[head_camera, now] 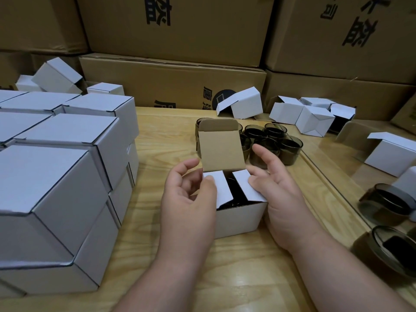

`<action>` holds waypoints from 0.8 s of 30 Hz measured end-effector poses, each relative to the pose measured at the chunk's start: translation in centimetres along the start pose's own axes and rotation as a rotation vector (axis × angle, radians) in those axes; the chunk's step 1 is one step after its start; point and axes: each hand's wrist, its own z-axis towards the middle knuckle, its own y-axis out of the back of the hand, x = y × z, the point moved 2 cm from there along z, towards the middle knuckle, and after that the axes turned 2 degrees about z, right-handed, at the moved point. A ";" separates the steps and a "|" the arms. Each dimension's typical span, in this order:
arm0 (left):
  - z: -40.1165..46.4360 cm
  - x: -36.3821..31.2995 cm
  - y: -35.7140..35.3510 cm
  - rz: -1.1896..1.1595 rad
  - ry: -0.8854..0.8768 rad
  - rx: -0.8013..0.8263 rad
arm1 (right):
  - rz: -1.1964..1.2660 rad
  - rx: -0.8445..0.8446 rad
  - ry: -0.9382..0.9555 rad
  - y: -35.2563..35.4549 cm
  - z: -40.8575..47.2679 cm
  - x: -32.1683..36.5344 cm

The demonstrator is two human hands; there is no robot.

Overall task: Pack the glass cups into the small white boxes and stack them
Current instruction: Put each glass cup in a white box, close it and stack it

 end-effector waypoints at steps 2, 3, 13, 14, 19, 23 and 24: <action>0.0 -0.1 0.0 0.013 -0.014 0.019 | 0.003 0.012 0.014 0.0 0.0 0.0; 0.0 -0.1 0.0 0.014 -0.019 0.027 | 0.006 0.016 0.018 0.0 0.1 -0.1; 0.1 0.0 0.0 0.041 -0.120 0.027 | -0.081 -0.030 0.071 -0.4 -0.2 0.2; 0.1 0.0 0.1 0.046 -0.124 0.022 | -0.089 -0.027 0.072 -0.4 -0.3 0.2; 0.2 0.2 0.1 0.045 -0.140 0.007 | -0.081 -0.014 0.097 -0.6 -0.5 0.2; 0.1 0.0 0.0 0.047 -0.136 0.012 | -0.060 -0.032 0.116 -0.8 -0.7 0.4; 0.1 0.0 0.0 0.046 -0.135 0.015 | -0.024 -0.025 0.098 -0.8 -0.8 0.4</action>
